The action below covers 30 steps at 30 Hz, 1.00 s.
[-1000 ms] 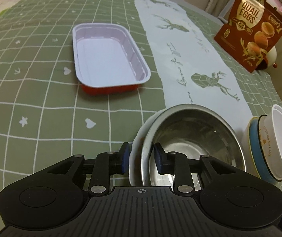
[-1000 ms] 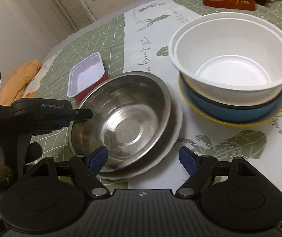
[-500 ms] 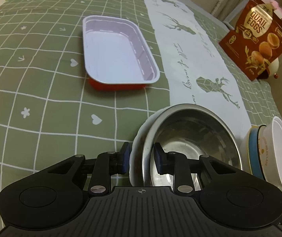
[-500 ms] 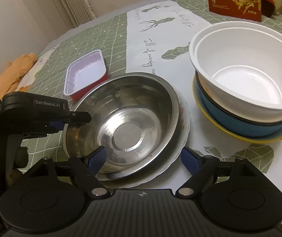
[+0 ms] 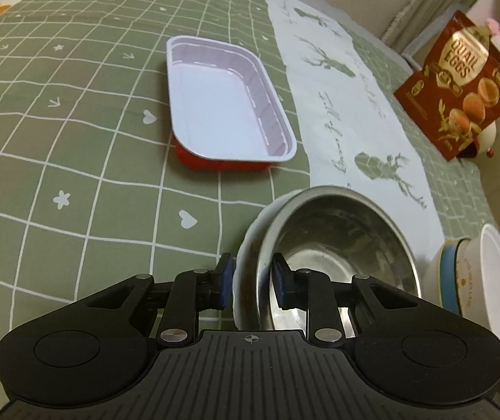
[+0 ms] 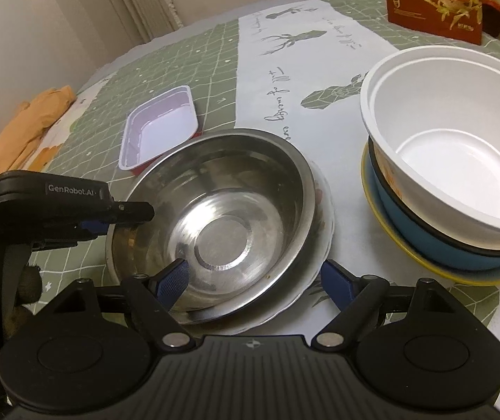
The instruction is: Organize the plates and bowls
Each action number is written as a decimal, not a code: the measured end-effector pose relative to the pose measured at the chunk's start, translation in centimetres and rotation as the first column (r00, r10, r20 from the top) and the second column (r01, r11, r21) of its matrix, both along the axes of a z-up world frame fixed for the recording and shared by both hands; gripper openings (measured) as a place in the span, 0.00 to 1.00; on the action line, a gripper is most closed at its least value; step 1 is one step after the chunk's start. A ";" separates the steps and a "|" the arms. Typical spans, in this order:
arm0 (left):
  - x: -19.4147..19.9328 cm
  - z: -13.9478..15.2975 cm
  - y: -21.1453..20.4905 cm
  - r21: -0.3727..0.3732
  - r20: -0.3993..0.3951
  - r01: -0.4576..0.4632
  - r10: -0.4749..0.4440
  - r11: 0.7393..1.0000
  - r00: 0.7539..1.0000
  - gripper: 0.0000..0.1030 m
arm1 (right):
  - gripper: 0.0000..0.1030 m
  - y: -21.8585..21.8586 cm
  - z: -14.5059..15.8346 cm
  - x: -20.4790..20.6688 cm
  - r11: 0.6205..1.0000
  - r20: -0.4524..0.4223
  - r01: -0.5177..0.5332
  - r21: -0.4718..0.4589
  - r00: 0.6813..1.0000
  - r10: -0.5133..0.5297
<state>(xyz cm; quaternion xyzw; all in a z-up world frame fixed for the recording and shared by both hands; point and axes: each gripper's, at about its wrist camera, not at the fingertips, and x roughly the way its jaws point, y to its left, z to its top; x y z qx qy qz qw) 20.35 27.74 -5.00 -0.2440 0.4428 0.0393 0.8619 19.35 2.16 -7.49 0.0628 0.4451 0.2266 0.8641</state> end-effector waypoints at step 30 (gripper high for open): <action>-7.3 12.5 -23.4 0.296 0.361 0.192 -0.296 0.935 0.884 0.20 | 0.91 -22.6 14.6 -4.6 0.981 0.443 0.065 0.183 0.885 -0.141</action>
